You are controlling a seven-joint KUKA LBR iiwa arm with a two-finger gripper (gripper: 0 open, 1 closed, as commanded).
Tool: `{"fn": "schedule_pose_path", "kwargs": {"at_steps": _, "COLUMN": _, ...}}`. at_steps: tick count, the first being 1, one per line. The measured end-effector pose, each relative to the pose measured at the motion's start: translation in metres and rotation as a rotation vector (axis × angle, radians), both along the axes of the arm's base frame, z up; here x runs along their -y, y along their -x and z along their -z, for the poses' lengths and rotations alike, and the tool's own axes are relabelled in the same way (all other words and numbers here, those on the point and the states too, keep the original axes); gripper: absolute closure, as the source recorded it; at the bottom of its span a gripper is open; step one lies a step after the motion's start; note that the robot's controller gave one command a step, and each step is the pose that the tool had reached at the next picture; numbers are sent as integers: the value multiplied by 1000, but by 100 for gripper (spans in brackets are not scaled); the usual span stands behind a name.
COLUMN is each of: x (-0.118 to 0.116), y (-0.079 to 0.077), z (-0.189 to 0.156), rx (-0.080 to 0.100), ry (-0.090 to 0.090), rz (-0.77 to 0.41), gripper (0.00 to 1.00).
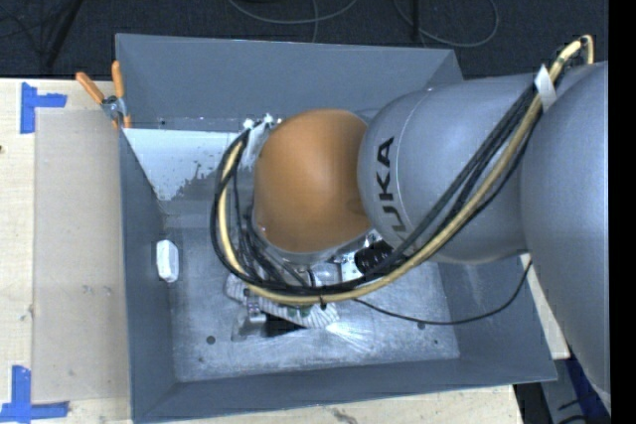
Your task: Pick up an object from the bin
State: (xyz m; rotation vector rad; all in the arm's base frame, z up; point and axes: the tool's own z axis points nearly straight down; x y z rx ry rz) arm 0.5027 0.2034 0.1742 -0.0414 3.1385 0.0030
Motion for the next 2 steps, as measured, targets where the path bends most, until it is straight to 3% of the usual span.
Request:
{"fn": "schedule_pose_path", "kwargs": {"at_steps": 1, "x": 15, "y": -48, "z": 95, "rx": -3, "ry": 0, "rz": 171, "gripper": 100}}
{"fn": "schedule_pose_path", "kwargs": {"at_steps": 2, "x": 15, "y": -48, "z": 95, "rx": -3, "ry": 0, "rz": 171, "gripper": 100}}
